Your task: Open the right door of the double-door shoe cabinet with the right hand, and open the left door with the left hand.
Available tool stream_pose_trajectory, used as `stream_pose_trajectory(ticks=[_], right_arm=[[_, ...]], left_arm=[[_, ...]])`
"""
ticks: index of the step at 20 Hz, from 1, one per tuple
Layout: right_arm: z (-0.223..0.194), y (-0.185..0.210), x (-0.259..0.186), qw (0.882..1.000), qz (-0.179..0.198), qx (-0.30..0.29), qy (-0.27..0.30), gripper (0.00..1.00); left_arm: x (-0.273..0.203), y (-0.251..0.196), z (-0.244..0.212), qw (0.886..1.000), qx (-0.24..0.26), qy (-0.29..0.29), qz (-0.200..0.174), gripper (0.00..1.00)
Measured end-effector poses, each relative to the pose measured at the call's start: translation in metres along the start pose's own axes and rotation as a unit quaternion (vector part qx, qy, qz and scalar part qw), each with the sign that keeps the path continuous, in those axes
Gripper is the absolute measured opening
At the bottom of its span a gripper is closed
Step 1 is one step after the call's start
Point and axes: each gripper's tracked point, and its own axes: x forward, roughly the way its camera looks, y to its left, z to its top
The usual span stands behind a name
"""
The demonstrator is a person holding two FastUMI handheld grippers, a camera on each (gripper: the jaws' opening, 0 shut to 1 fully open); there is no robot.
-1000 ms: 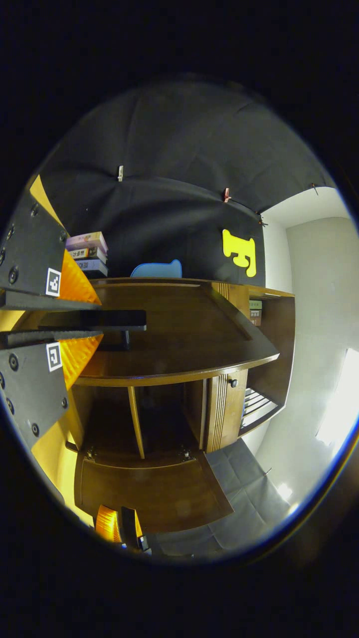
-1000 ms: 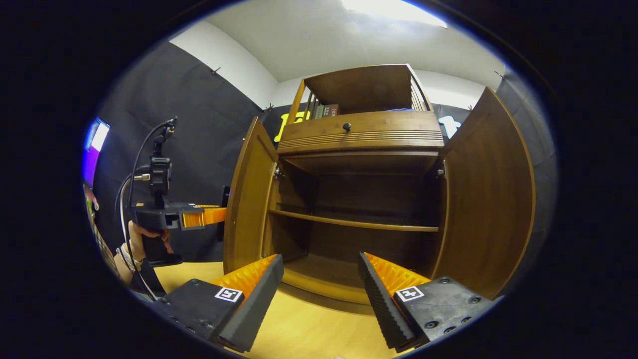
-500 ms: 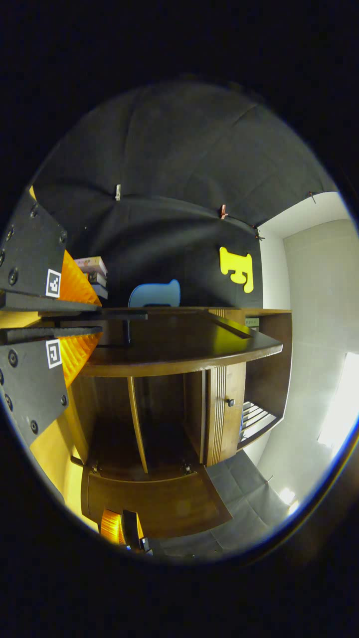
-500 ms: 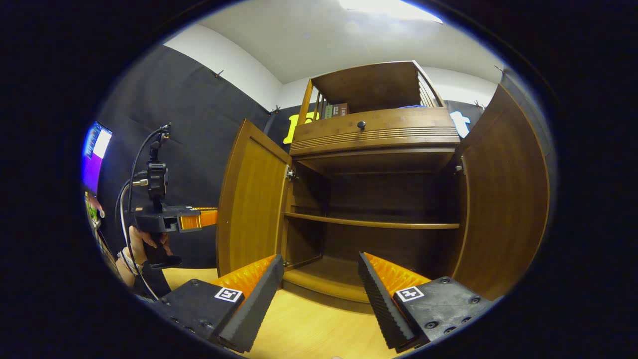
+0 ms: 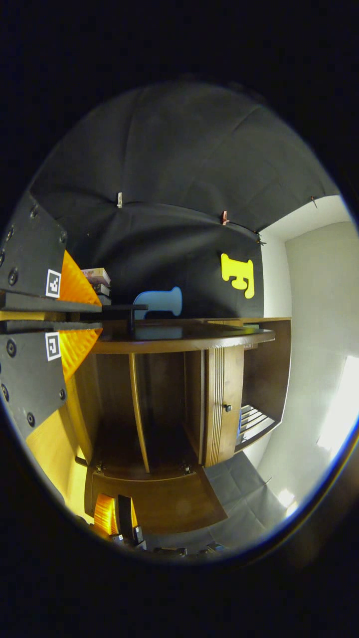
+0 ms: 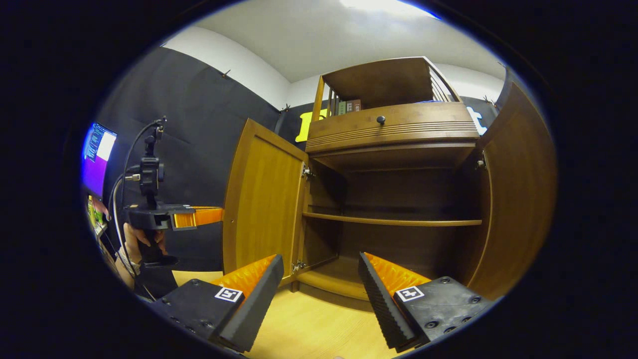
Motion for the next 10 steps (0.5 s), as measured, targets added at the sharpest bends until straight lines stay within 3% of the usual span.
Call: stream_pose_trajectory(ticks=[3, 6, 9, 10], right_arm=[[-0.005, -0.017, 0.003, 0.999, -0.033, -0.008, 0.006, 0.95], [-0.006, -0.036, 0.002, 0.997, -0.075, -0.009, 0.009, 0.95], [-0.001, -0.050, 0.002, 0.993, -0.114, -0.001, 0.012, 0.95], [0.000, -0.052, 0.000, 0.992, -0.123, 0.000, 0.014, 0.95]], left_arm=[[-0.019, -0.019, 0.005, 1.000, -0.005, 0.015, -0.022, 0.11], [-0.036, -0.057, 0.004, 0.996, -0.023, 0.045, -0.077, 0.11], [-0.027, -0.094, 0.004, 0.990, -0.047, 0.057, -0.122, 0.08], [-0.021, -0.108, 0.003, 0.987, -0.060, 0.061, -0.139, 0.11]])
